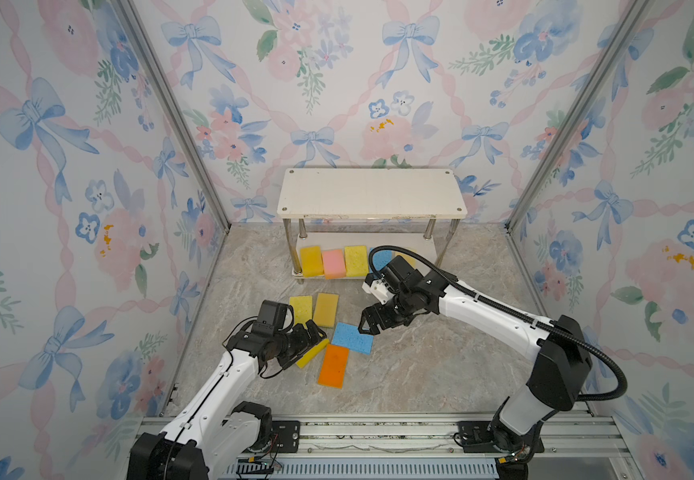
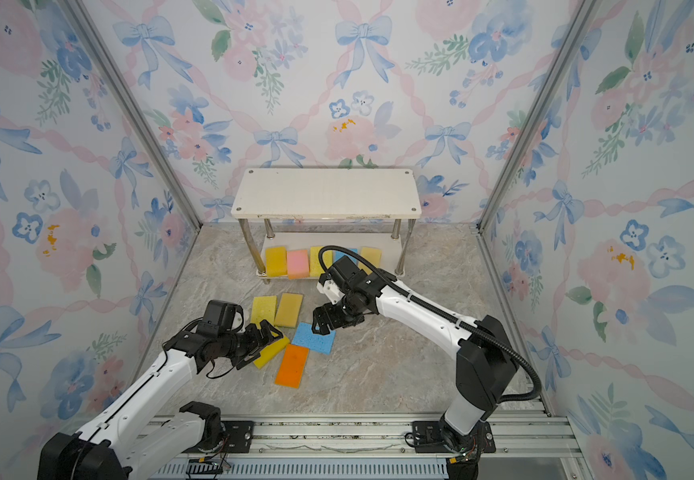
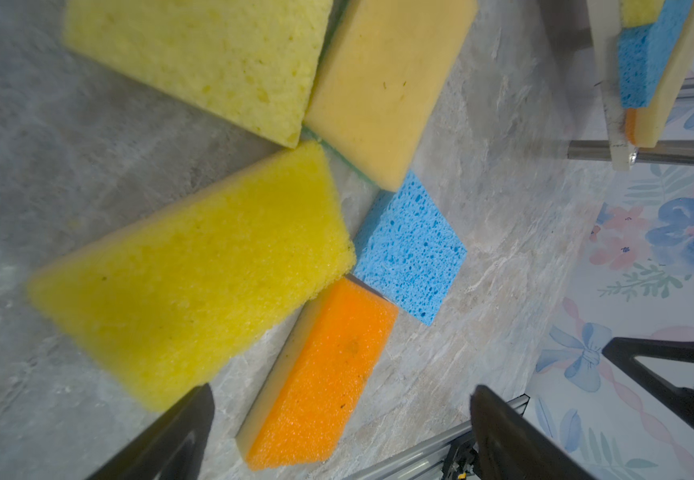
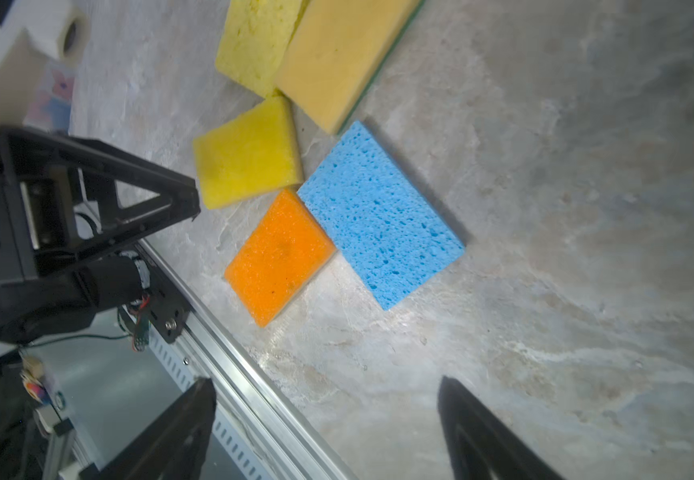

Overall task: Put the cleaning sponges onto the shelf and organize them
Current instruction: 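Move the right gripper back over the pile to the blue cellulose sponge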

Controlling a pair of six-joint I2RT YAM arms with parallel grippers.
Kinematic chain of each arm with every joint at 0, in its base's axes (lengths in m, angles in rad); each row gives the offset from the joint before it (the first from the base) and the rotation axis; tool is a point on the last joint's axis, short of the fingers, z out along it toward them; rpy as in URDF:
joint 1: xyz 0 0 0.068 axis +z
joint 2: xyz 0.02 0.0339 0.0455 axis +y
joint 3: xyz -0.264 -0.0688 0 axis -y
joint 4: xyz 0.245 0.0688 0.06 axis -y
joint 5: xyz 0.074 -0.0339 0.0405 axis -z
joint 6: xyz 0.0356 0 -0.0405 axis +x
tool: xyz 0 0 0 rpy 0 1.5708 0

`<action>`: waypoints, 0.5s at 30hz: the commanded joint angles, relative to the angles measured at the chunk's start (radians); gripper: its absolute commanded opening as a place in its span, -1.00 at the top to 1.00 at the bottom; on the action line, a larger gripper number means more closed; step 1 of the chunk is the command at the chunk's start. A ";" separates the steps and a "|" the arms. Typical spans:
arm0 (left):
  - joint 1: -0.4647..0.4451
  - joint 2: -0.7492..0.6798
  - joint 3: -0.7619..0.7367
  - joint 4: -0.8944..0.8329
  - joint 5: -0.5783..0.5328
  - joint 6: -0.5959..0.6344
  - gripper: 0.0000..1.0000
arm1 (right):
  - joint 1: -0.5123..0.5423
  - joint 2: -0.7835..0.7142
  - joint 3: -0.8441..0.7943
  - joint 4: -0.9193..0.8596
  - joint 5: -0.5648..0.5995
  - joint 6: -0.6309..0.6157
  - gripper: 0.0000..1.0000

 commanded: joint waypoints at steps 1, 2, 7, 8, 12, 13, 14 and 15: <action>-0.008 -0.001 0.027 -0.031 -0.014 0.027 -0.96 | 0.018 0.091 0.077 -0.174 -0.021 -0.246 -0.67; -0.009 -0.004 0.025 -0.031 -0.012 0.026 -0.96 | 0.023 0.110 0.094 -0.185 -0.025 -0.265 -0.67; -0.010 -0.037 0.008 -0.030 0.010 0.014 -0.96 | 0.081 0.173 0.136 -0.197 0.090 -0.366 -0.94; -0.009 -0.045 0.008 -0.030 0.011 0.013 -0.96 | 0.086 0.178 0.131 -0.187 0.107 -0.377 -0.94; -0.007 -0.086 0.012 -0.029 0.000 0.001 -0.96 | 0.115 0.193 0.114 -0.124 0.208 -0.412 -0.94; -0.005 -0.089 0.013 -0.030 0.001 0.001 -0.96 | 0.127 0.194 0.109 -0.104 0.230 -0.423 -0.94; -0.004 -0.089 0.013 -0.030 0.004 0.002 -0.96 | 0.137 0.199 0.107 -0.090 0.249 -0.434 -0.94; -0.003 -0.087 0.011 -0.030 0.009 0.003 -0.96 | 0.149 0.207 0.107 -0.076 0.279 -0.446 -0.94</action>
